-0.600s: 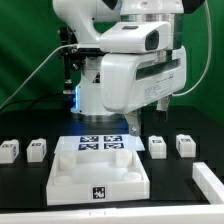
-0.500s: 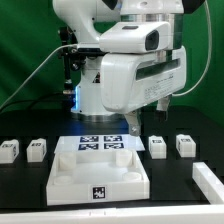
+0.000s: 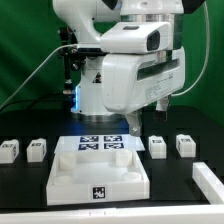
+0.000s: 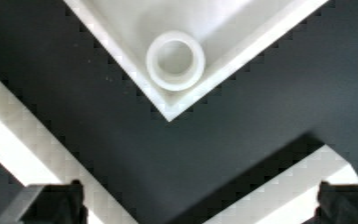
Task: Assemble one leg
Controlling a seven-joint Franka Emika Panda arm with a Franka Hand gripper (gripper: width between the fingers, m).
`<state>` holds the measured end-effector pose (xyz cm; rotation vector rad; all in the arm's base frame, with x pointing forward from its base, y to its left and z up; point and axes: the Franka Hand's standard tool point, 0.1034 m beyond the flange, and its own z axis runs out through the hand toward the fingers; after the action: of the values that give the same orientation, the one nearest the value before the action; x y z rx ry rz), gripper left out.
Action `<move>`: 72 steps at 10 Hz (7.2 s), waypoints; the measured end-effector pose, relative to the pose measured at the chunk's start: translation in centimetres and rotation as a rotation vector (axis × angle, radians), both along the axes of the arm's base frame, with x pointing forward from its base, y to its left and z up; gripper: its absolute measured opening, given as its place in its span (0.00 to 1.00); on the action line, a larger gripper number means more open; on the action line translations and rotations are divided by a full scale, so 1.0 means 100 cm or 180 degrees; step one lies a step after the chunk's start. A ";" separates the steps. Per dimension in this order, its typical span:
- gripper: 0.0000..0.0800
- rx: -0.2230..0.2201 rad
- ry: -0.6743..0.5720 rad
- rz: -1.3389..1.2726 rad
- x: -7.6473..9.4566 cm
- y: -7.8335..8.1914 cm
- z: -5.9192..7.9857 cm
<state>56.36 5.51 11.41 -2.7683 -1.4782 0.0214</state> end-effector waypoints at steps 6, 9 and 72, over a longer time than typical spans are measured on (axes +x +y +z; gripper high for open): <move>0.81 0.0000 0.0004 0.1946 -0.052 -0.030 -0.001; 0.81 0.0002 0.0009 0.1923 -0.053 -0.031 -0.002; 0.81 0.0320 -0.0293 -0.0448 -0.083 0.084 -0.073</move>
Offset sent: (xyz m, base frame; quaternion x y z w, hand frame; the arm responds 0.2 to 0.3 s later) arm -0.0417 -0.0248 0.0063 0.0037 0.0291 -0.3504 0.9361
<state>48.06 13.91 4.16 -2.8185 -1.2597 -0.1780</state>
